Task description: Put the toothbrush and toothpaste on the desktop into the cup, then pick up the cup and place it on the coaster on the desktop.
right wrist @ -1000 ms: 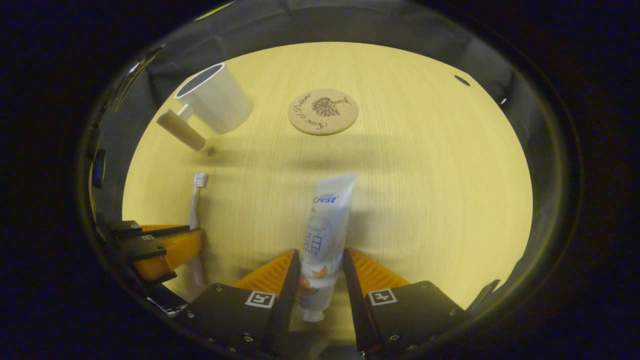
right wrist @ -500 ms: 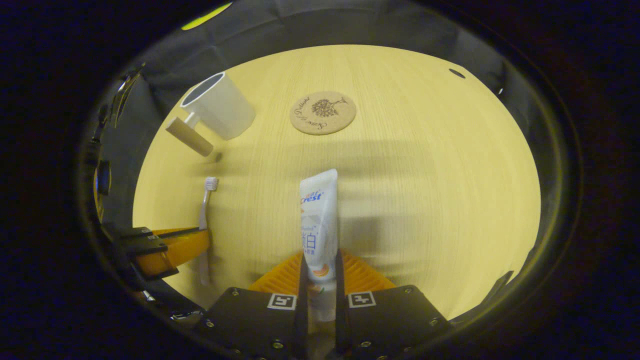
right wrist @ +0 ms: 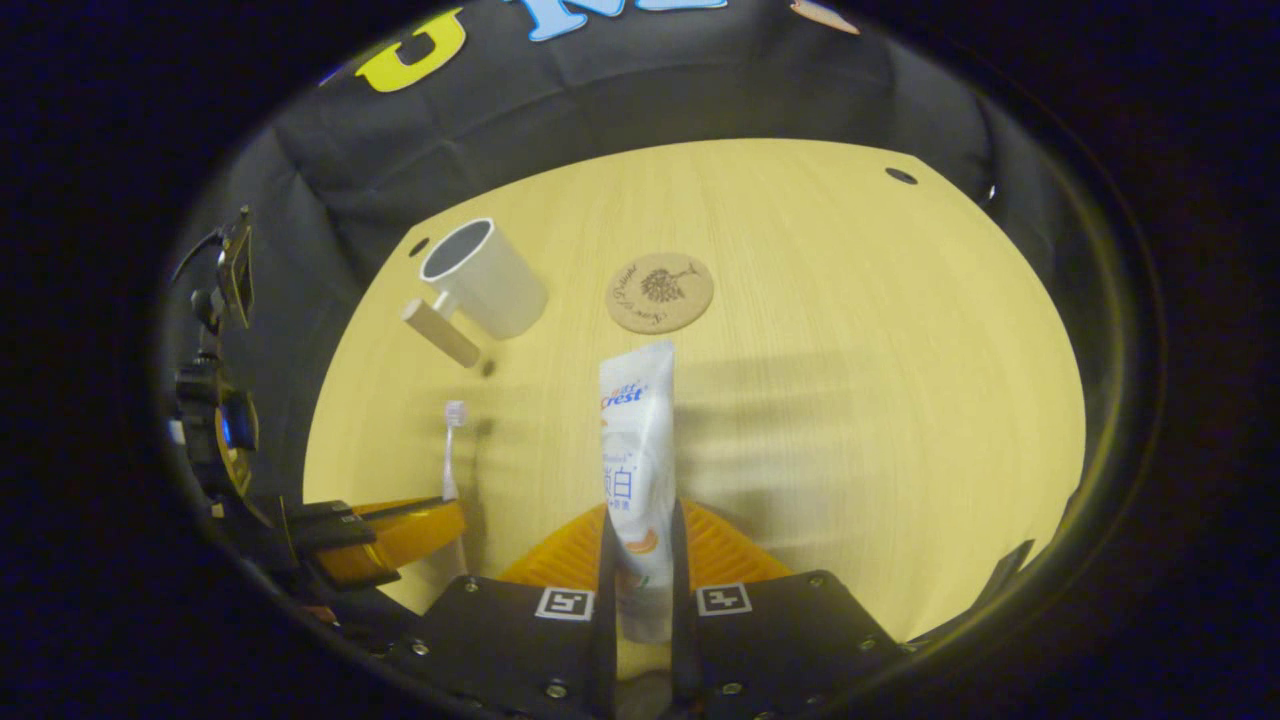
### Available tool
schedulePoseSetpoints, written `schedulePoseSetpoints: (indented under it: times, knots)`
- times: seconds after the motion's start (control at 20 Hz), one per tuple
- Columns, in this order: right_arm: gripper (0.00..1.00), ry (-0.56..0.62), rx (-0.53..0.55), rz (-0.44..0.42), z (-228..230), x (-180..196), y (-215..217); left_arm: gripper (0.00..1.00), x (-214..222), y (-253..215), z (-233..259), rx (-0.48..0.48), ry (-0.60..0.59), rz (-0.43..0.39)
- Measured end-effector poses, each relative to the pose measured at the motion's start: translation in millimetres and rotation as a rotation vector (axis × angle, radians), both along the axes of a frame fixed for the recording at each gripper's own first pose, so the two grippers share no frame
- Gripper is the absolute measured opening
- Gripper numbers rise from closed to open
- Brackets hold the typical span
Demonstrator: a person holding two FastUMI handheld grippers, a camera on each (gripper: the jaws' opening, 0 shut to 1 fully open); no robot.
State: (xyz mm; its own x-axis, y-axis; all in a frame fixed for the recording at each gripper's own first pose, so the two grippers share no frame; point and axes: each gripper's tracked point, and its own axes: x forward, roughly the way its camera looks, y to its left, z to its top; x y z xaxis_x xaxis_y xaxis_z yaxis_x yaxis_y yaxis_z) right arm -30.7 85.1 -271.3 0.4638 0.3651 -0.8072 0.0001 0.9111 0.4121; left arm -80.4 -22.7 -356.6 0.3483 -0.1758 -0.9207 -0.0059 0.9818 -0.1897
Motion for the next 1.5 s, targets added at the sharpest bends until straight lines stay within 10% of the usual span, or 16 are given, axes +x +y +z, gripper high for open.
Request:
schedulePoseSetpoints:
  times: [0.7, 1.5]
  knots:
    - [0.23, -0.310, 0.139, 0.014, 88, 20, 16, 0.11, 30, 33, 177, -0.083, -0.564, 0.035]
    - [0.22, -0.434, 0.098, -0.069, 113, 50, 4, 0.10, 221, 54, 196, -0.093, -0.970, -0.024]
